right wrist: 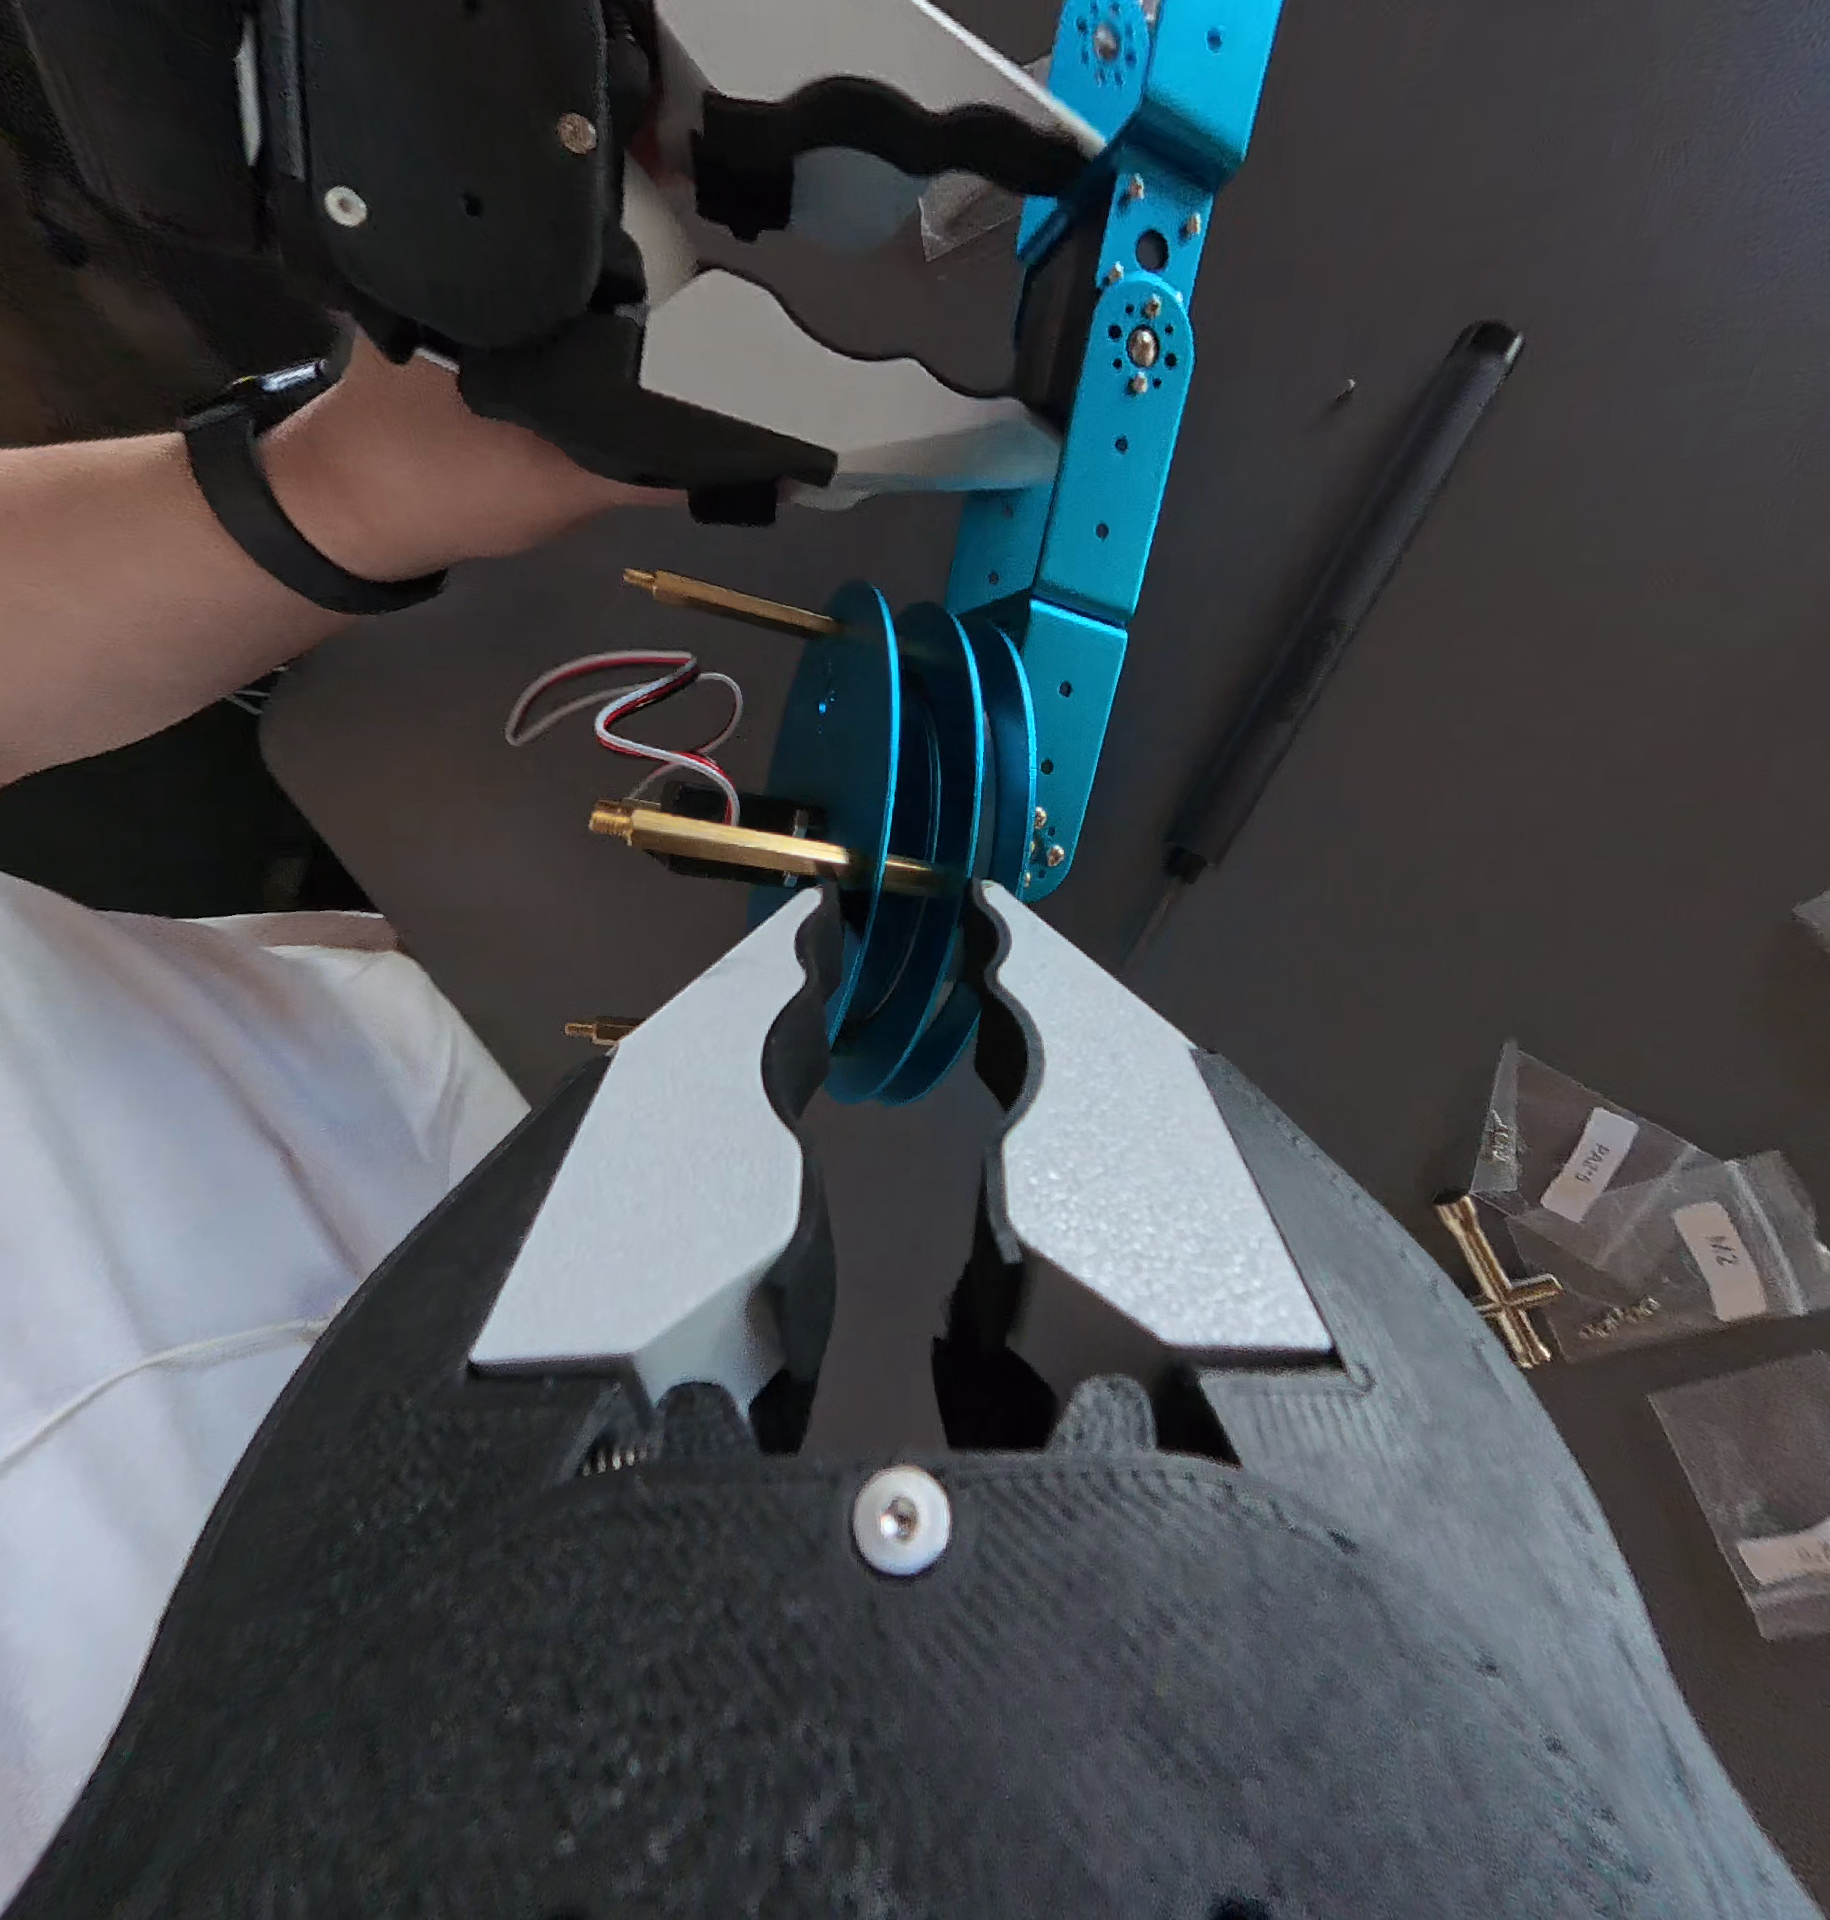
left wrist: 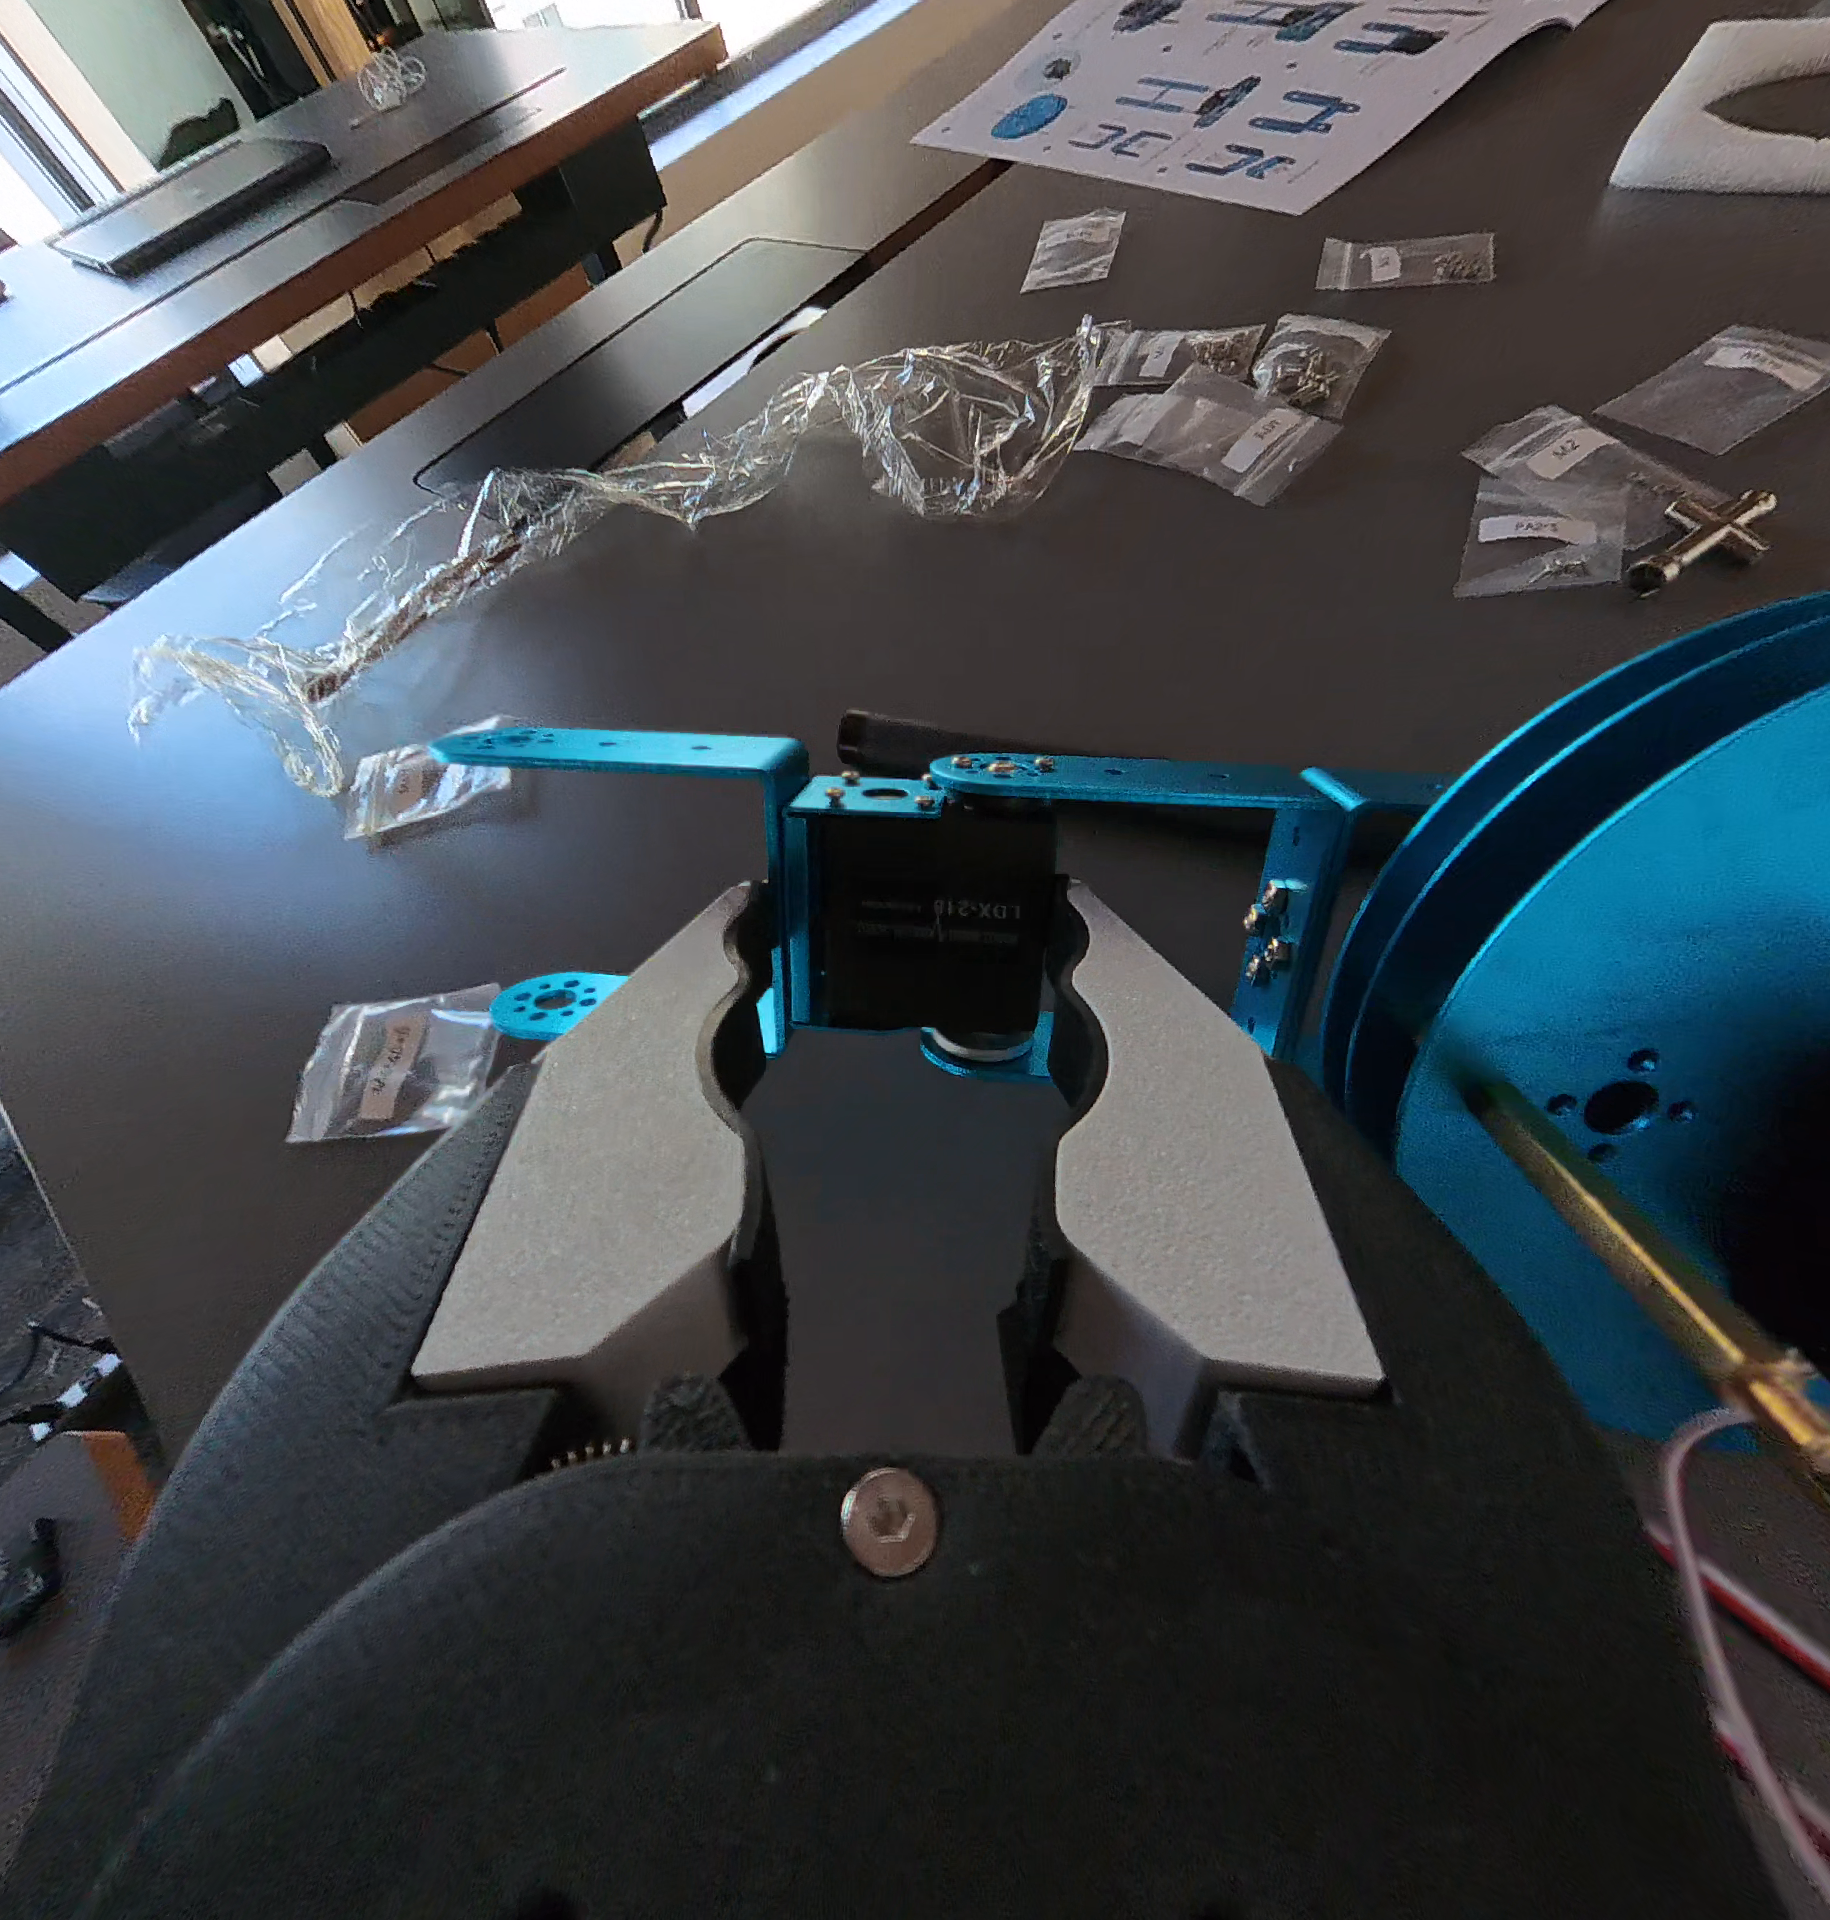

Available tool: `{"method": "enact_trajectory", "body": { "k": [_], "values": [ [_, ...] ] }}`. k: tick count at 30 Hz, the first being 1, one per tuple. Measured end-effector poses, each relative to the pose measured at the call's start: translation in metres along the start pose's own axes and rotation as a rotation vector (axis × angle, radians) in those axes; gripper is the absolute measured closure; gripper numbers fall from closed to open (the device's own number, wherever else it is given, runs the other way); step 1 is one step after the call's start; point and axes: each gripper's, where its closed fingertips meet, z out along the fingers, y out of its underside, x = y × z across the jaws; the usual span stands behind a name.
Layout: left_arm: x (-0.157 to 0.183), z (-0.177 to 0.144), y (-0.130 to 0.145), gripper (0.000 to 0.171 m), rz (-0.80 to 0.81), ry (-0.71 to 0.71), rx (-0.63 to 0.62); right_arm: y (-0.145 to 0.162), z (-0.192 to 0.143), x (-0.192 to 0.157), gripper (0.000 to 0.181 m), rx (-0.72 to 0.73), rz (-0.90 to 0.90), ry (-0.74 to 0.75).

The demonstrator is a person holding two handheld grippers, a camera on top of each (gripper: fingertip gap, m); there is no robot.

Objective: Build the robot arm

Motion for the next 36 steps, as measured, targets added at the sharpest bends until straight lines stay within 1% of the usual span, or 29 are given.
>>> {"method": "enact_trajectory", "body": {
  "k": [5, 8, 14, 16, 18, 22, 24, 27, 29, 31, 33, 36],
  "values": [
    [0.005, -0.004, 0.011, 0.12, -0.112, 0.04, 0.025, -0.01, 0.002, -0.022, 0.158, 0.003, -0.122, 0.124],
    [0.007, -0.007, 0.021, 0.12, -0.196, 0.083, 0.013, -0.018, 0.007, -0.034, 0.158, 0.008, -0.178, 0.165],
    [0.004, -0.015, 0.029, 0.12, -0.259, 0.13, -0.009, -0.028, 0.017, -0.054, 0.155, 0.026, -0.321, 0.256],
    [0.003, -0.017, 0.031, 0.12, -0.274, 0.149, -0.022, -0.028, 0.02, -0.062, 0.152, 0.049, -0.341, 0.243],
    [0.003, -0.019, 0.031, 0.12, -0.285, 0.161, -0.005, -0.029, 0.022, -0.073, 0.144, 0.08, -0.333, 0.191],
    [0.003, -0.019, 0.032, 0.12, -0.291, 0.173, -0.001, -0.028, 0.022, -0.076, 0.135, 0.116, -0.319, 0.149],
    [0.004, -0.019, 0.032, 0.12, -0.29, 0.186, 0.0, -0.025, 0.02, -0.081, 0.128, 0.122, -0.325, 0.105],
    [0.004, -0.02, 0.032, 0.12, -0.3, 0.204, -0.002, -0.026, 0.008, -0.087, 0.128, 0.175, -0.3, 0.016],
    [0.004, -0.02, 0.032, 0.119, -0.32, 0.217, 0.001, -0.03, -0.004, -0.083, 0.127, 0.239, -0.242, -0.049],
    [0.004, -0.02, 0.031, 0.118, -0.344, 0.232, 0.004, -0.035, -0.016, -0.073, 0.126, 0.304, -0.191, -0.109],
    [0.008, -0.019, 0.027, 0.112, -0.367, 0.277, 0.013, -0.042, -0.026, -0.052, 0.126, 0.383, -0.146, -0.129],
    [0.012, -0.016, 0.024, 0.111, -0.366, 0.32, 0.013, -0.046, -0.027, -0.014, 0.131, 0.464, -0.116, -0.122]
  ]
}}
